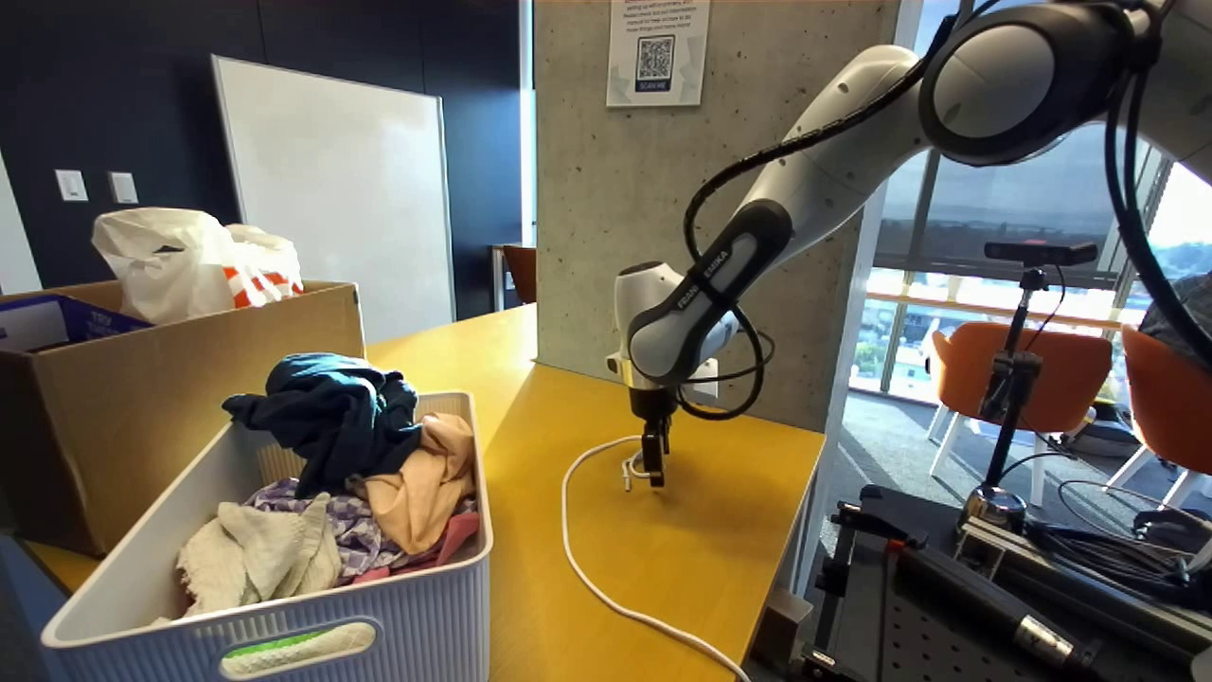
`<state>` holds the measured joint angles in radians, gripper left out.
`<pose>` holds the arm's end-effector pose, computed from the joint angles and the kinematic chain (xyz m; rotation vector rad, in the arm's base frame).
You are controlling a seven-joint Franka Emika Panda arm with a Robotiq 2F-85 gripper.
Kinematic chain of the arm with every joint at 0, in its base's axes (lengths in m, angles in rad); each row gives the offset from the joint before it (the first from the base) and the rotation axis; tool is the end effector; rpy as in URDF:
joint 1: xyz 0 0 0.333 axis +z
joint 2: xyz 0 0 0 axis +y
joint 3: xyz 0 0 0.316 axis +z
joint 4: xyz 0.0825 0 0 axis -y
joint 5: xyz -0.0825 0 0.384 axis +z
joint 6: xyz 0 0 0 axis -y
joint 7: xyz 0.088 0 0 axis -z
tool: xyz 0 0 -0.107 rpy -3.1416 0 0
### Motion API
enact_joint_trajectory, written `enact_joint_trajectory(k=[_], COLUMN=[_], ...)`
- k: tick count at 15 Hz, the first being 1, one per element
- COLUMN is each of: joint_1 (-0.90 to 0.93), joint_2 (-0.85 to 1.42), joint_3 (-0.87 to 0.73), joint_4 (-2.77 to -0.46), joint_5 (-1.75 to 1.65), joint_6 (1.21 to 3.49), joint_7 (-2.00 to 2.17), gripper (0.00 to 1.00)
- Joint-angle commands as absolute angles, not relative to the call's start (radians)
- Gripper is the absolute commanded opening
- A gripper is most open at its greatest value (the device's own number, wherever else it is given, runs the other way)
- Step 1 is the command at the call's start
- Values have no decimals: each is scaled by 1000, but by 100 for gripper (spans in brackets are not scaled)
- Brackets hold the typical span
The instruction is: Straighten the shoelace
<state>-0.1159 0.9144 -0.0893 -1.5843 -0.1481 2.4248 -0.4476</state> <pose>0.6645 -0.1324 0.0914 2.9462 0.5819 -0.1838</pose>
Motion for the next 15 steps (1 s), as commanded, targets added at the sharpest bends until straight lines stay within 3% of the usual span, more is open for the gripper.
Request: enact_joint_trajectory(k=[1,10,11,12,15], joint_1=[-128,-139,-139,-137,-136], joint_2=[923,976,971,968,960], joint_3=[-61,-27,-24,-24,-22], joint_4=[-1564,-1529,-1540,-1546,-1558], joint_5=[-190,-194,-194,-195,-197], joint_6=[2439,2474,2483,2487,2506], joint_7=[-447,-475,-478,-478,-478], gripper=[100,100,75,74,52])
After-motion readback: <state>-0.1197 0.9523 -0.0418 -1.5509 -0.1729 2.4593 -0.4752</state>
